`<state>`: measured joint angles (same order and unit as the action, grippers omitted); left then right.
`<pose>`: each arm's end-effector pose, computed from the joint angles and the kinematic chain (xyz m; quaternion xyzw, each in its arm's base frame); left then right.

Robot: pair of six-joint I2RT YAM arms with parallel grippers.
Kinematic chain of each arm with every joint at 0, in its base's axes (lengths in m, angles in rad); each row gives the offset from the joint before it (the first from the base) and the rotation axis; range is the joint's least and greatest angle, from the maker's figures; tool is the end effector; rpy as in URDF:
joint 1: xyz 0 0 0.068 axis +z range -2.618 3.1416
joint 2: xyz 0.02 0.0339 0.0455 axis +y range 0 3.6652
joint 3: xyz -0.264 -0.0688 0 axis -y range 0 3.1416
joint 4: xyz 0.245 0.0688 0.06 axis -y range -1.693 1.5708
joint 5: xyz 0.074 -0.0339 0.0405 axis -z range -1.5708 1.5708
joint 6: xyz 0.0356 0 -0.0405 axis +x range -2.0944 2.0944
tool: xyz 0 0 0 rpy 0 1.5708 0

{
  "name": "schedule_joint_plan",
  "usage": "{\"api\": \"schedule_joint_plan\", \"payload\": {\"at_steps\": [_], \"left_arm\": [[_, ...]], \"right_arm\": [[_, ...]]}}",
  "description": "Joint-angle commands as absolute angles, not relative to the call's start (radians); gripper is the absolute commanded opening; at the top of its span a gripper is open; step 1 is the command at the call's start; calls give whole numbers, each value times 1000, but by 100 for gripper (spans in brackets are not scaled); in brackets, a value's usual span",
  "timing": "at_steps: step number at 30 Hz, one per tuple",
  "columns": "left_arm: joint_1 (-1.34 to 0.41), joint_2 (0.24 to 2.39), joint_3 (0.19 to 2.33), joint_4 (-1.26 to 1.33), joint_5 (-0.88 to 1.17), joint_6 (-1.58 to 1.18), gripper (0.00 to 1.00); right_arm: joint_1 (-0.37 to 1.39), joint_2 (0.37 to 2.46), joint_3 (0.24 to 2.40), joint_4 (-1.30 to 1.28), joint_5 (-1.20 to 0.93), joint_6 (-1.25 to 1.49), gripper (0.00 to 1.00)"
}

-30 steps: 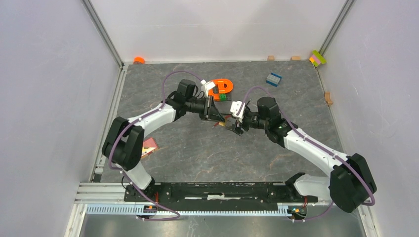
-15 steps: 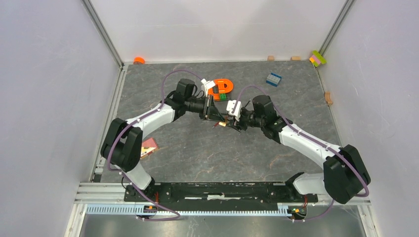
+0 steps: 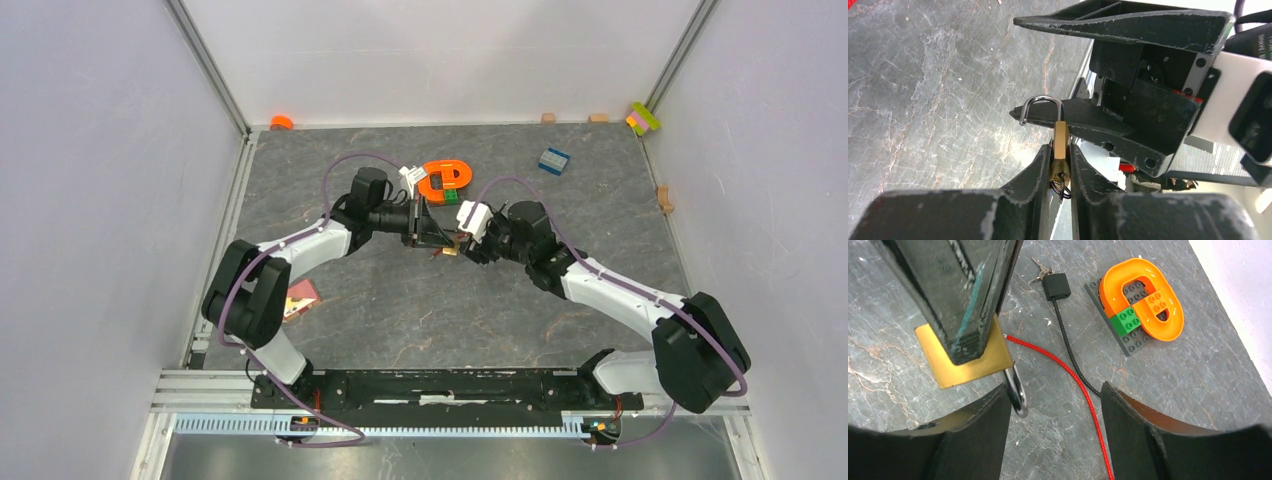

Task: Unlock with the key
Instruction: Unlock the lock.

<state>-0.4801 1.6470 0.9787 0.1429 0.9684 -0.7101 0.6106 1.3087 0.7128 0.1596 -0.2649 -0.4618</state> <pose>0.2978 -0.1882 0.2248 0.1429 0.7885 -0.5817 0.1398 0.2292 0.1718 0.2348 -0.4881 0.6824 0.1507 0.5229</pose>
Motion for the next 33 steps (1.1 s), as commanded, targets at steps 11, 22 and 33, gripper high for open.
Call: {"api": "schedule_joint_plan", "payload": {"at_steps": [11, 22, 33], "left_arm": [[-455, 1596, 1153, -302, 1042, -79, 2], [-478, 1547, 1185, -625, 1058, 293, 2], [-499, 1525, 1175, -647, 1036, 363, 2]], "right_arm": [[504, 1110, 754, -71, -525, -558, 68], [499, 1322, 878, -15, -803, -409, 56], [530, 1505, 906, 101, -978, -246, 56]]}}
